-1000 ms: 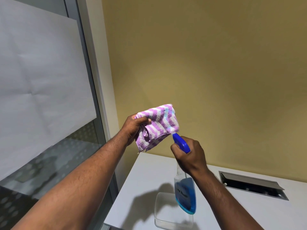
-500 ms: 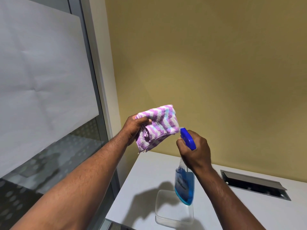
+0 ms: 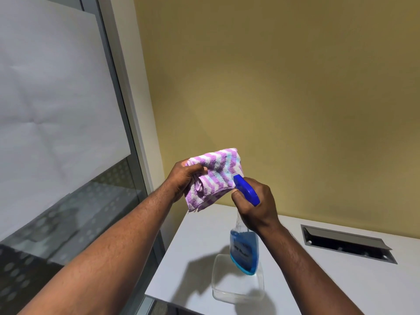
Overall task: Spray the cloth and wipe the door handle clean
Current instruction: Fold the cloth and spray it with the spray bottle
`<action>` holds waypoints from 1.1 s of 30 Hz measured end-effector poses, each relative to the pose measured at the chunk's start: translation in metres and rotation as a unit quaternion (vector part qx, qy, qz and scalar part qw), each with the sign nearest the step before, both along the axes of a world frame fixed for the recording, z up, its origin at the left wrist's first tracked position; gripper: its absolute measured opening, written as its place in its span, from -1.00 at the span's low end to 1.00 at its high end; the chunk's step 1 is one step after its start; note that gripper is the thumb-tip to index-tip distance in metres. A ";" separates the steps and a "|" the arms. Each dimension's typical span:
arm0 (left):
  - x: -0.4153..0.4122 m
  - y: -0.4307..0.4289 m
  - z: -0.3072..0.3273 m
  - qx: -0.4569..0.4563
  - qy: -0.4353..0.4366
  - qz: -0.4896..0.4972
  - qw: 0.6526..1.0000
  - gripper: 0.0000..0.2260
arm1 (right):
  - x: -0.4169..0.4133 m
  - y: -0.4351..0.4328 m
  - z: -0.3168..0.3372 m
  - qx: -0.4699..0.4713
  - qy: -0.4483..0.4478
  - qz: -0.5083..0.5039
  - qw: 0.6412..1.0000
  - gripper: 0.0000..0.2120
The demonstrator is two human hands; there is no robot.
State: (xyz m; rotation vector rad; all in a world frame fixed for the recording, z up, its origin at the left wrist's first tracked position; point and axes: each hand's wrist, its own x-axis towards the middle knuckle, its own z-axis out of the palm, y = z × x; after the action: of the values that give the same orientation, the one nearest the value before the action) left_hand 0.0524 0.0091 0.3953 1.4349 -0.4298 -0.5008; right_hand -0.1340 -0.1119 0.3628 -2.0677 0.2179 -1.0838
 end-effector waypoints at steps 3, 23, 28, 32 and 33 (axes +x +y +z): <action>0.001 0.001 -0.009 0.002 0.005 0.004 1.000 -0.78 | 0.003 -0.009 -0.013 0.012 0.014 -0.025 1.000 -0.78; 0.011 -0.009 -0.175 0.079 0.137 0.003 0.987 -0.80 | 0.032 -0.058 -0.166 0.076 0.125 -0.125 0.981 -0.63; 0.010 -0.013 -0.210 0.119 0.155 -0.012 0.981 -0.78 | 0.030 -0.068 -0.225 0.121 0.184 -0.151 0.964 -0.70; 0.006 -0.013 -0.232 0.140 0.174 -0.019 0.974 -0.83 | 0.024 -0.073 -0.264 0.157 0.206 -0.168 0.951 -0.64; 0.004 -0.013 -0.236 0.145 0.180 -0.018 0.973 -0.83 | 0.022 -0.073 -0.273 0.159 0.212 -0.172 0.949 -0.62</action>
State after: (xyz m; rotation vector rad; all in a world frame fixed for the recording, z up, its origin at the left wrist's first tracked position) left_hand 0.0569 -0.0040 0.1593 1.5746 -0.0929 -0.8644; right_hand -0.1120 -0.1853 0.0900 -1.9800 0.9372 -0.7185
